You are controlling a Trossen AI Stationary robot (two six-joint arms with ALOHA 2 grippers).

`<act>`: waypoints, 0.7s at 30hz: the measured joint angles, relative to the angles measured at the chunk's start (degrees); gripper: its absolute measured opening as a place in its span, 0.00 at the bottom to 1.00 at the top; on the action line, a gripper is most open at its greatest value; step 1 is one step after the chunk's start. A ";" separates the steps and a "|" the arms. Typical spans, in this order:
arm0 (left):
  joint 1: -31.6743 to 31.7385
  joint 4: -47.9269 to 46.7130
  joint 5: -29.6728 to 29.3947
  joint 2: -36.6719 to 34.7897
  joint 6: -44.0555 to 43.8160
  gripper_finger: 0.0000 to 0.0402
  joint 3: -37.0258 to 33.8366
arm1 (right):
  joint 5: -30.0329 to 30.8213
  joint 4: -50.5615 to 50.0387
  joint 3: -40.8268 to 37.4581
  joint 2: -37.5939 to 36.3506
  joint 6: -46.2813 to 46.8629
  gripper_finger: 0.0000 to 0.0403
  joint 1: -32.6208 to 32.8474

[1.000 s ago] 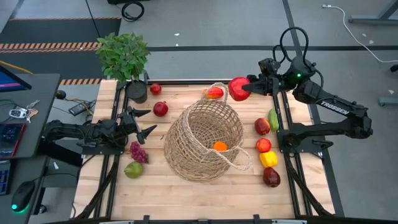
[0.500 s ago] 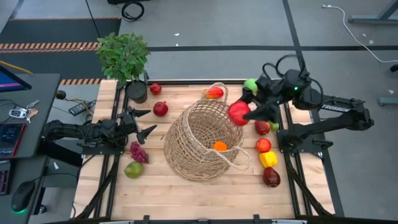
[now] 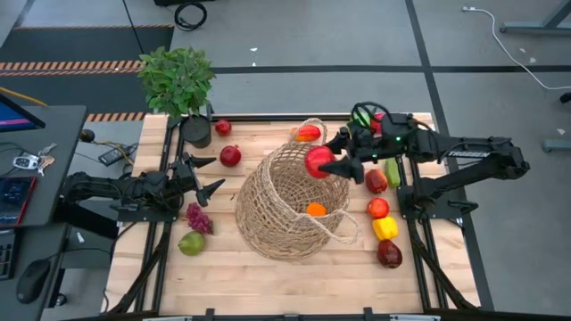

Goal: Build produce basket
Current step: Put the red pomegranate into the brown basket

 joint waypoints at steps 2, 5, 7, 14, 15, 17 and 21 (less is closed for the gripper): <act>0.00 0.00 0.02 0.00 0.01 0.99 0.00 | 0.70 0.37 0.00 0.95 -0.11 0.89 -0.04; 0.00 0.00 0.01 0.01 0.01 0.99 0.00 | 0.14 0.94 0.00 2.37 -1.18 0.89 0.23; 0.00 0.00 0.02 0.01 0.01 0.99 0.00 | -0.10 0.38 0.00 3.31 -2.13 0.89 0.66; 0.01 0.00 0.00 0.01 -0.01 0.99 -0.02 | 0.62 0.05 0.00 5.72 -3.24 0.89 4.26; 0.00 0.00 0.02 0.00 0.01 0.99 -0.02 | 1.34 0.09 0.00 5.80 -3.70 0.89 4.88; 0.00 0.00 0.00 0.01 0.00 0.99 0.00 | 2.99 -0.04 0.00 5.83 -4.15 0.89 6.18; -0.01 0.00 0.00 -0.01 -0.01 0.99 0.00 | 6.32 -0.04 0.00 5.83 -5.54 0.89 8.95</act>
